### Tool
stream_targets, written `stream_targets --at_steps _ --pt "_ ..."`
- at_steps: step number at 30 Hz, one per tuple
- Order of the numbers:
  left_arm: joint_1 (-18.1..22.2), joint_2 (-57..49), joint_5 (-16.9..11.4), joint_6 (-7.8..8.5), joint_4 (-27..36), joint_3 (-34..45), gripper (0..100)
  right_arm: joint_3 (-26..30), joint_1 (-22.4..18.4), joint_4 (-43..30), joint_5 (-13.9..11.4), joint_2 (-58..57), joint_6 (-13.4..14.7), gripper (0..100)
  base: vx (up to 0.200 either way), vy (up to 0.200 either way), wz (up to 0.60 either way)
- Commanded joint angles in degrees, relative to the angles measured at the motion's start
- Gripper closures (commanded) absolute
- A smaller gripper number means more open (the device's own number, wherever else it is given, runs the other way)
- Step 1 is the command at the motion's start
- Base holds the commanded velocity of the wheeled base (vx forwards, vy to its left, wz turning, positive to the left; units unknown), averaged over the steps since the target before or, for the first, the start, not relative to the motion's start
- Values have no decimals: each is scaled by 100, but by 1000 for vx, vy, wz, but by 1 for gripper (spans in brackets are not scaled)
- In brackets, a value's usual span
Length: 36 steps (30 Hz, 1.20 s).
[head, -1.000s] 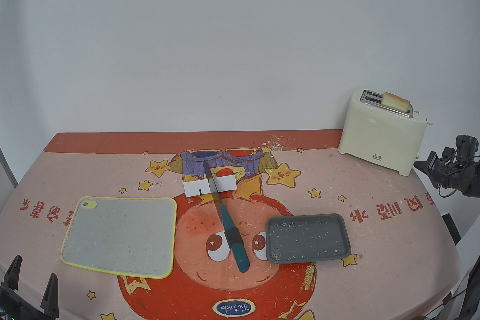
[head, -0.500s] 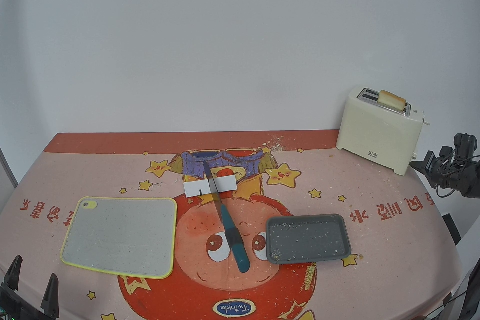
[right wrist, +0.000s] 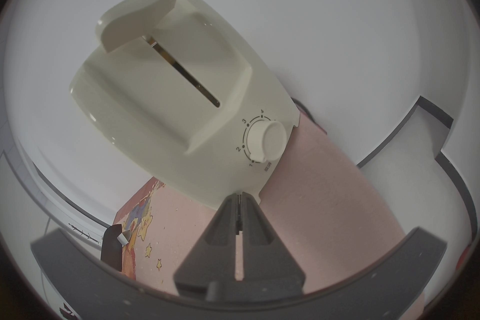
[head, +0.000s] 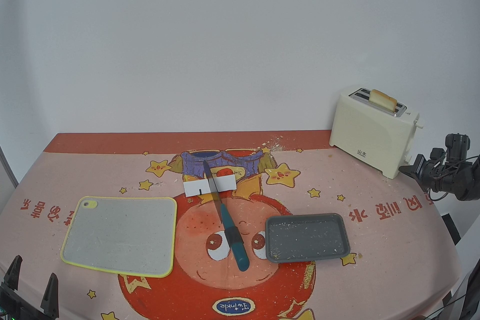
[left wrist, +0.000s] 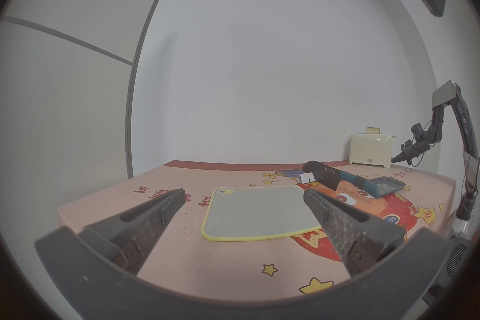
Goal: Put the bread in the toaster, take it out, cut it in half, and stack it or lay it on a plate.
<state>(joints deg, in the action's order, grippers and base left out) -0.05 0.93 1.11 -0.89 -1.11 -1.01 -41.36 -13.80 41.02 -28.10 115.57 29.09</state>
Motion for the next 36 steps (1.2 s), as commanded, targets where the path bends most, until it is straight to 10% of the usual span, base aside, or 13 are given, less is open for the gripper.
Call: stream_targets --at_steps 1,24,36 --pt "5 -93 3 -8 5 101 0 67 123 46 41 -61 1 100 0 0 0" --pt "-4 -93 3 1 -3 101 0 252 106 81 -170 -1985 124 100 0 0 0" --pt "-4 -93 3 1 -3 101 0 -399 -237 134 15 -1915 651 100 0 0 0"
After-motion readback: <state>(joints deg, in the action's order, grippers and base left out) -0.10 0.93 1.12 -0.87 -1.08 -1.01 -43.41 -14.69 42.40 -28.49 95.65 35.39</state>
